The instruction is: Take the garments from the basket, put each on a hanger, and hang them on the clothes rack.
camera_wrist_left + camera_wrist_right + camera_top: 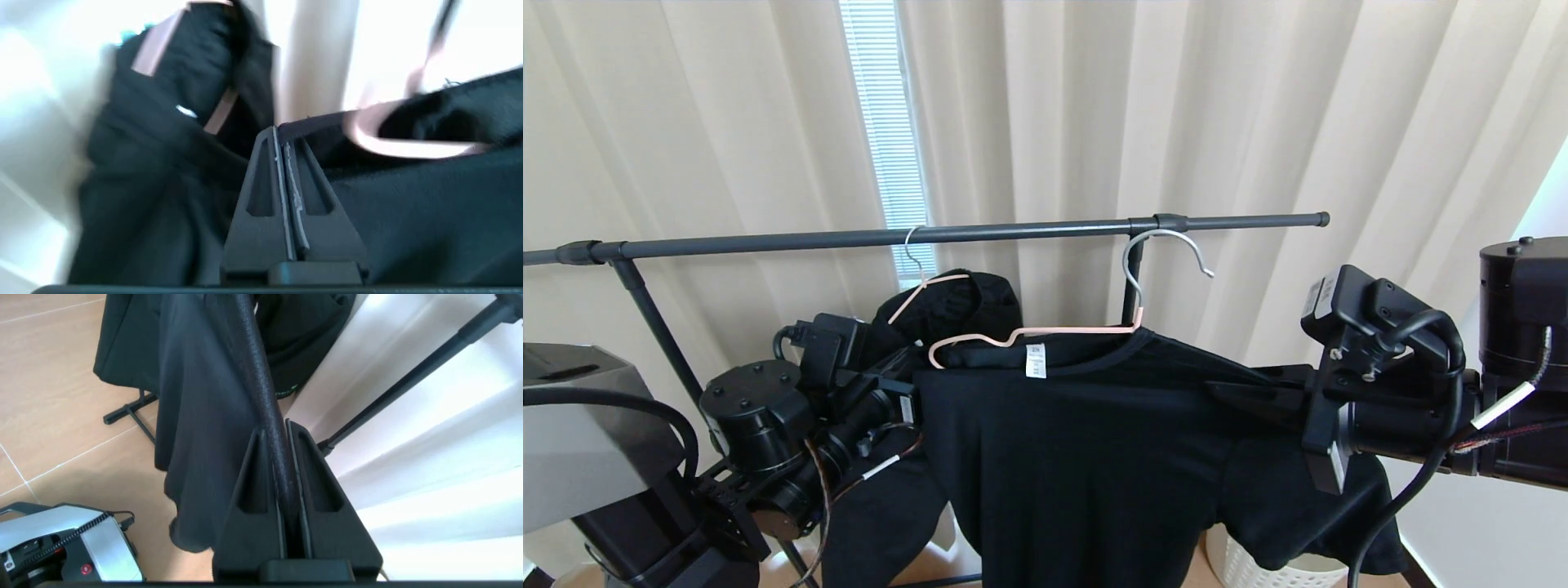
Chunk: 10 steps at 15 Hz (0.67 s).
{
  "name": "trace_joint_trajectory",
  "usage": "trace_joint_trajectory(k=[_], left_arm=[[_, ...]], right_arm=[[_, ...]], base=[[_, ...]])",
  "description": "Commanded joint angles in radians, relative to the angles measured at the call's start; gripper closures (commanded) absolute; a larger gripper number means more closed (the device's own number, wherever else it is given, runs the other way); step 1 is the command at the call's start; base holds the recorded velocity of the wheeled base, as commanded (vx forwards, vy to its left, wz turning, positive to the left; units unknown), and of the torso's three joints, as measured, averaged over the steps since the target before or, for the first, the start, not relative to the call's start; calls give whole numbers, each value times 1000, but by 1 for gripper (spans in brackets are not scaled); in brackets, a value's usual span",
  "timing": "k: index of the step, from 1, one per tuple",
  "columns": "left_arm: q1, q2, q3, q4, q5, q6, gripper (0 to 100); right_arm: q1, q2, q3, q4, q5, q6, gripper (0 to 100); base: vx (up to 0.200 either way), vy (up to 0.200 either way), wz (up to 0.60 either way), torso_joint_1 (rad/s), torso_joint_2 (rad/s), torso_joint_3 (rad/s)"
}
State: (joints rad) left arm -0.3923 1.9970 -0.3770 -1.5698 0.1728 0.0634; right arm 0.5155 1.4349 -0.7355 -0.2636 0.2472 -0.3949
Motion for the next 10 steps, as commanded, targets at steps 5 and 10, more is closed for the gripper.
trace_joint_trajectory(k=[5,10], left_arm=[[3,-64,-6,-1,-1,1,100],[-112,-156,52,-1,1,-1,100]], right_arm=[[0,7,10,3,0,-12,100],[1,42,1,-12,-2,-9,100]], base=[[0,0,0,0,0,0],[0,0,0,0,0,0]])
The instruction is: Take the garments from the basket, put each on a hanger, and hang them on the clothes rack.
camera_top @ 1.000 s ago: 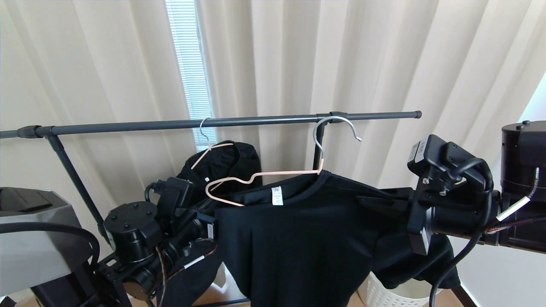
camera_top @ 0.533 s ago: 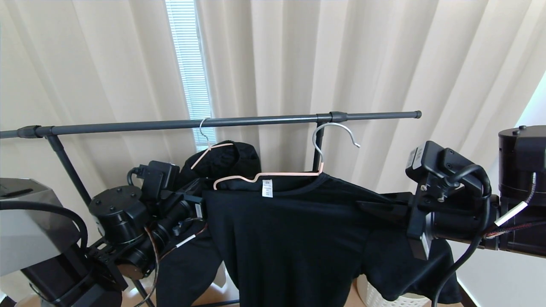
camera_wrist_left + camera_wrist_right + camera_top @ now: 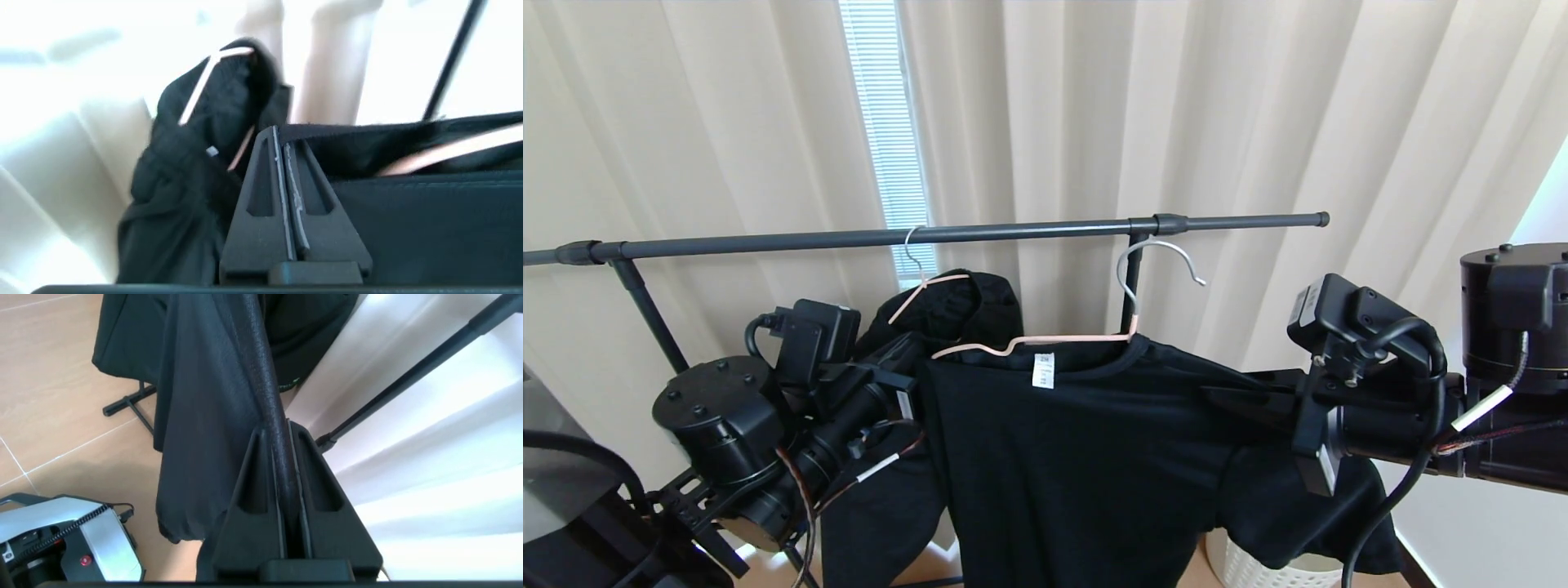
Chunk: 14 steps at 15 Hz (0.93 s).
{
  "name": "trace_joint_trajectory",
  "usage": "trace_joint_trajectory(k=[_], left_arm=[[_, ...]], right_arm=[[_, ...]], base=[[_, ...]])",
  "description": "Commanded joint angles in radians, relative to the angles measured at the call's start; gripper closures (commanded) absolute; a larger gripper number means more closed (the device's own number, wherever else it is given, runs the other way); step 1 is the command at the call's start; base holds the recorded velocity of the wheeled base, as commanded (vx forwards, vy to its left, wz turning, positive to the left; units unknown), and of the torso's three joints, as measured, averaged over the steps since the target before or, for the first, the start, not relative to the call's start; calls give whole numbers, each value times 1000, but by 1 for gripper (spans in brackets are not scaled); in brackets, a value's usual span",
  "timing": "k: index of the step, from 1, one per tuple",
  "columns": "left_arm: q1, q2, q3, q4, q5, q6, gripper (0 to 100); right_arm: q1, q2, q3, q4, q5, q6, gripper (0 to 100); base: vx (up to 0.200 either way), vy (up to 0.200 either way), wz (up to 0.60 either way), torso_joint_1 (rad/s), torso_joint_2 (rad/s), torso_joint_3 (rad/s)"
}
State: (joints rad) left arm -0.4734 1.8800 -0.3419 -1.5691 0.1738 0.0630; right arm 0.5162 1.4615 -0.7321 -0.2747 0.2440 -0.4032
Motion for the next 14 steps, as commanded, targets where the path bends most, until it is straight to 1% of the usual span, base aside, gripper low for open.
trace_joint_trajectory(k=[1,3,5,6,7,8,10,13,14], left_arm=[[-59,-50,29,-2,0,0,100],[-96,-53,44,-2,3,0,100],[-108,-68,47,-2,7,1,100],[-106,-76,46,-2,7,8,100],[-97,-76,44,-2,9,31,100],[-63,-76,43,-2,9,60,100],[-34,-76,37,-2,9,80,100],[-28,-76,37,-2,10,95,100],[-39,-76,44,-2,13,95,100]], right_arm=[[1,17,-4,-1,3,0,100],[1,20,-6,-1,-2,0,100],[1,22,-4,-1,-17,0,100],[-1,16,-4,0,-31,-2,100],[-4,10,-3,0,-38,-3,100],[-24,0,-3,2,-60,-6,100],[-38,-3,-3,2,-74,-22,100],[-50,-10,-3,2,-74,-28,100],[-48,-3,-6,0,-72,-25,100]], base=[[0,0,0,0,0,0],[0,0,0,0,0,0],[0,0,0,0,0,0],[0,0,0,0,0,0],[0,0,0,0,0,0],[0,0,0,0,0,0],[0,0,0,0,0,0],[0,0,0,0,0,0],[0,0,0,0,0,0]])
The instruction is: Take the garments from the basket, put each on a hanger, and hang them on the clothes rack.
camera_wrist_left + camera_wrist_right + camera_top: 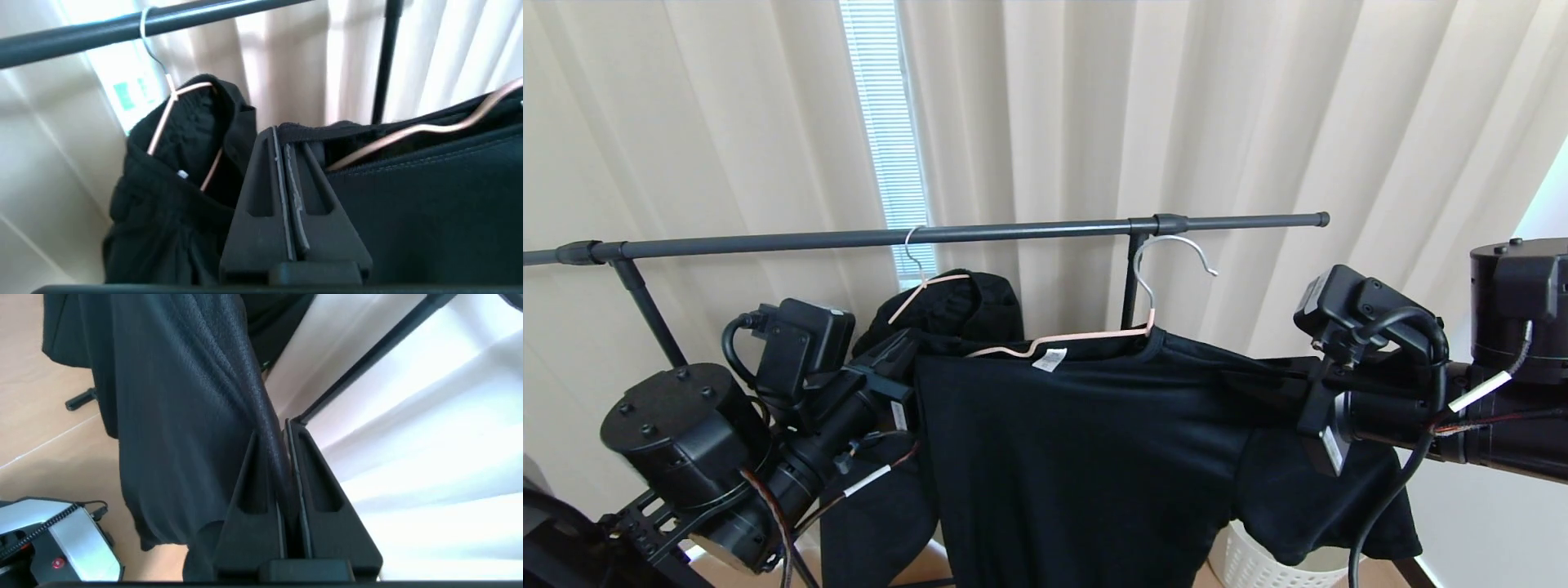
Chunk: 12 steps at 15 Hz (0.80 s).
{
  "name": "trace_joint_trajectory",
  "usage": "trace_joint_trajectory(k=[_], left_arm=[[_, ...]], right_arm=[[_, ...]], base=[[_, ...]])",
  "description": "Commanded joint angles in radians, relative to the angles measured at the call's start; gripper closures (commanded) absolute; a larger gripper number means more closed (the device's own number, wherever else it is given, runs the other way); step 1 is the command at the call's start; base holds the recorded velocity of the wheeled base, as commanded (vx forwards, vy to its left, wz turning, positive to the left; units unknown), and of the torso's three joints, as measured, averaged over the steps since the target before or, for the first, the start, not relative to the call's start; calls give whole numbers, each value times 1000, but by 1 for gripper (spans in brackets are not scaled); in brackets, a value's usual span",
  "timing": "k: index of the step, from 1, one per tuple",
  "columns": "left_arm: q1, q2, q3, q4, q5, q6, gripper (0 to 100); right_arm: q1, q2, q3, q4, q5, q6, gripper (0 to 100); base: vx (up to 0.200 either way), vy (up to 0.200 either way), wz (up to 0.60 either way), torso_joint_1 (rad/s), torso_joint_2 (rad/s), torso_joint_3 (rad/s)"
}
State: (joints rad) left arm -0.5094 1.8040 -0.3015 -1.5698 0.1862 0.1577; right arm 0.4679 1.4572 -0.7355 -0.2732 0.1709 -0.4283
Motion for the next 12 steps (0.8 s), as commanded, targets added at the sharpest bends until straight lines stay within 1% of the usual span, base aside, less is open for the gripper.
trace_joint_trajectory(k=[1,2,3,6,7,8,10,12], left_arm=[[-12,-2,5,-1,1,0,100],[-55,-11,7,-1,19,0,100],[-80,-17,12,-1,33,0,100],[-117,-18,22,-1,39,-3,100],[-124,-17,22,-1,39,-3,100],[-124,-17,22,-1,39,-3,100],[-126,-18,21,-1,41,-4,100],[-140,-29,21,-1,41,-4,100]], right_arm=[[2,8,-2,-1,1,0,100],[11,31,-7,-6,1,0,100],[23,45,-7,-21,-1,3,100],[44,78,2,-81,-31,16,100],[69,81,2,-81,-33,39,100],[71,81,2,-81,-31,40,100],[100,83,7,-83,-21,65,100],[110,91,5,-83,-10,89,100]], base=[[0,0,0,0,0,0],[0,0,0,0,0,0],[0,0,0,0,0,0],[0,0,0,0,0,0],[0,0,0,0,0,0],[0,0,0,0,0,0],[0,0,0,0,0,0],[0,0,0,0,0,0]])
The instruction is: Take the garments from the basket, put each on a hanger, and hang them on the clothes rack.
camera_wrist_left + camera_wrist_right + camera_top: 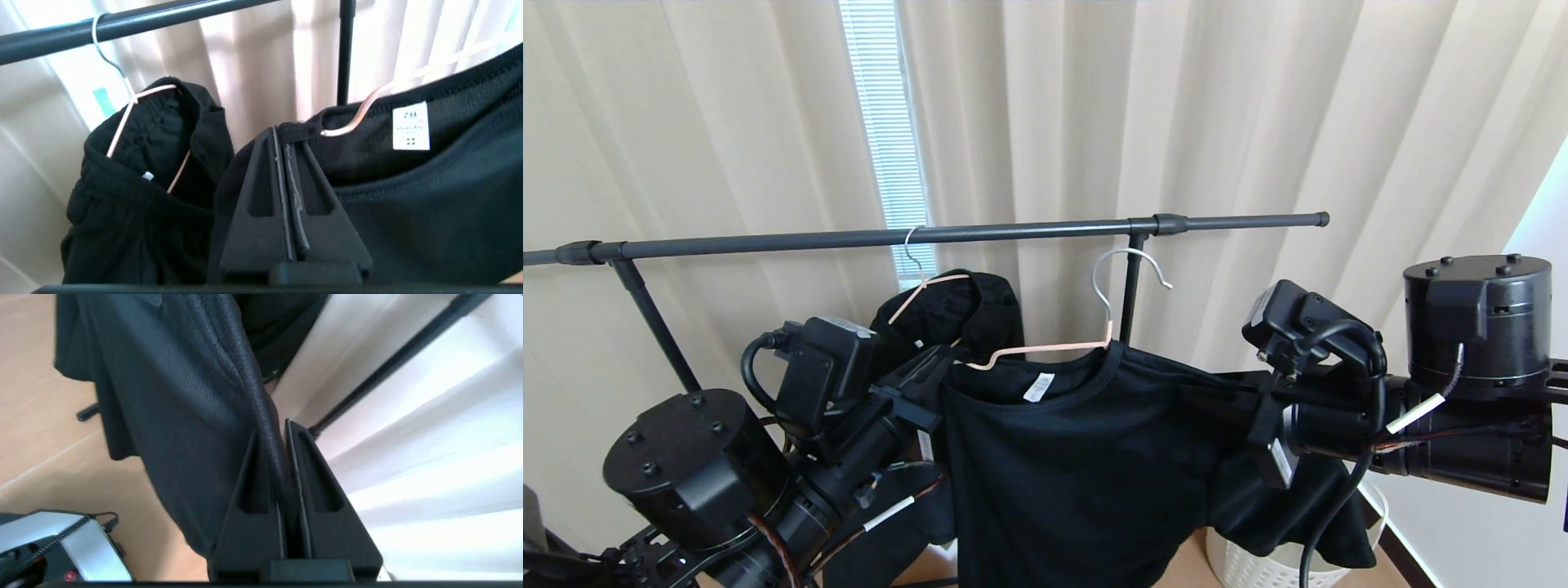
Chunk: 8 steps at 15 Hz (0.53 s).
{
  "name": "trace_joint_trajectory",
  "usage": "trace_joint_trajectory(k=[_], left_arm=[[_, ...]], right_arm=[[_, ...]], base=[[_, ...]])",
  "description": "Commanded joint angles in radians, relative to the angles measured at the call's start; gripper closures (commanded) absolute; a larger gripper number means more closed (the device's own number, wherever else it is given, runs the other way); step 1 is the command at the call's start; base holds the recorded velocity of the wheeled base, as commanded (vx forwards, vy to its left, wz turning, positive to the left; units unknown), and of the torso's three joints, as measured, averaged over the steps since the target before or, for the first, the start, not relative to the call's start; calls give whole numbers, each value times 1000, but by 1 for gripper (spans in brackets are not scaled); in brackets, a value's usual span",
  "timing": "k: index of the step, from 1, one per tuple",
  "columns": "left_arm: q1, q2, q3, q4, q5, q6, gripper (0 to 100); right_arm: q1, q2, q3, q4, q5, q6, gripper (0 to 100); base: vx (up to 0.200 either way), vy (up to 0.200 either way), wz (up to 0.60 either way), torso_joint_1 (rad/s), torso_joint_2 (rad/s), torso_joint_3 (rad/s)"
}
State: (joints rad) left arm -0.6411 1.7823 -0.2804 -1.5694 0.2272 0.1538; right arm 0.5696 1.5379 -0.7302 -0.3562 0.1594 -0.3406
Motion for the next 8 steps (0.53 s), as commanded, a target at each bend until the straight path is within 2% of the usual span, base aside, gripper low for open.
trace_joint_trajectory(k=[1,3,5,6,8], left_arm=[[-9,-17,-5,-1,0,1,100],[-9,-43,-33,-1,0,13,100],[-3,-77,-77,-1,1,52,100],[-2,-100,-118,28,1,66,100],[20,-150,-191,161,1,89,100]], right_arm=[[9,21,0,-1,3,8,100],[19,18,0,-4,14,15,100],[19,25,15,-52,92,49,100],[19,27,25,-69,117,51,100],[1,11,49,-69,138,45,100]], base=[[0,0,0,0,0,0],[0,0,0,0,0,0],[0,0,0,0,0,0],[0,0,0,0,0,0],[0,0,0,0,0,0]])
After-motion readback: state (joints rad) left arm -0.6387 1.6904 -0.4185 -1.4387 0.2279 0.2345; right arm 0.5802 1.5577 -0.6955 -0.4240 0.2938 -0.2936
